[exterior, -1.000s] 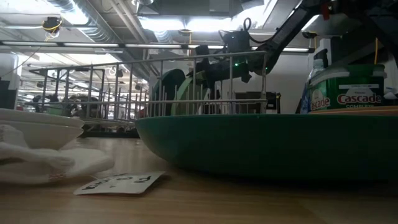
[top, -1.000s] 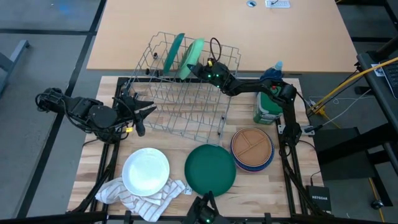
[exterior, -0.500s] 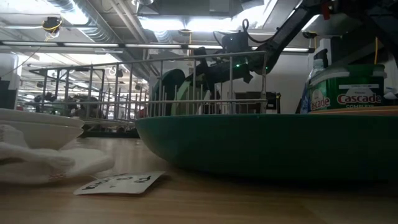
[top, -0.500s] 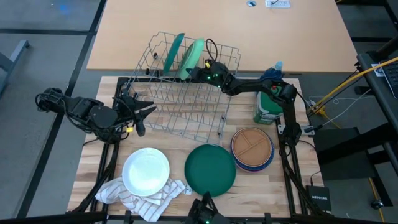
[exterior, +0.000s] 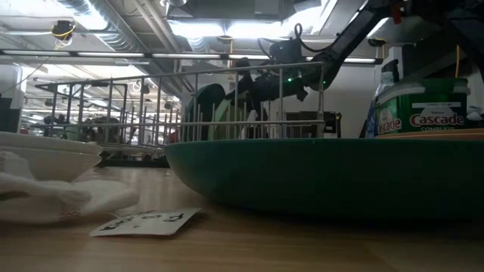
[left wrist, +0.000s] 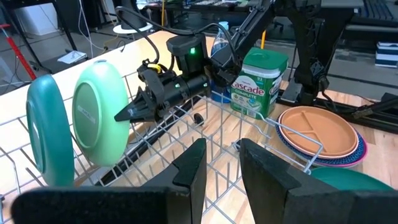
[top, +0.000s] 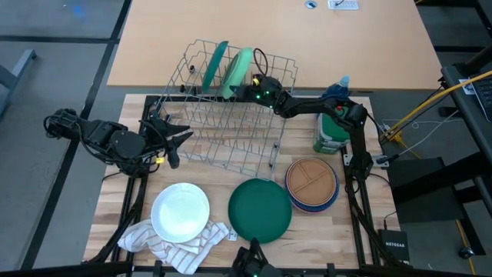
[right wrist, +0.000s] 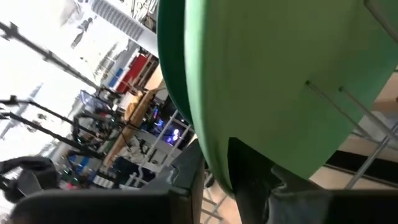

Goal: Sort dishes
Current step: Put the green plate in the dish rack

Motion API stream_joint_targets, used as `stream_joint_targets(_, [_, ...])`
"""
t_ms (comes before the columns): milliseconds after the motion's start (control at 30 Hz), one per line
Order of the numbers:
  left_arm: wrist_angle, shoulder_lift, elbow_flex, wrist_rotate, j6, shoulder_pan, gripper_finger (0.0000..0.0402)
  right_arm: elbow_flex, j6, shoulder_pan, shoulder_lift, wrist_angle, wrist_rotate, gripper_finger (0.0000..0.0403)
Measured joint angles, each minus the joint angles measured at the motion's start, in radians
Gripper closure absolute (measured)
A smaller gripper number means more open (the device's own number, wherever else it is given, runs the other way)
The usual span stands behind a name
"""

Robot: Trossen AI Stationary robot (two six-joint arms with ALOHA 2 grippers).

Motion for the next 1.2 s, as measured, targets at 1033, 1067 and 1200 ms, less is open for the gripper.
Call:
stream_joint_targets(1033, [-0.005,0.0,0.0,0.0,0.0,0.0,0.0314,0.001,-0.282,-0.033,0.0,-0.141,-0.215,0.0329])
stream_joint_targets(1067, [-0.005,0.0,0.0,0.0,0.0,0.0,0.0314,0.001,-0.278,-0.039,0.0,-0.155,-0.215,0.0329])
stream_joint_targets(1200, [-0.005,0.0,0.0,0.0,0.0,0.0,0.0314,0.001,-0.271,-0.042,0.0,-0.171,-0.205,0.0329])
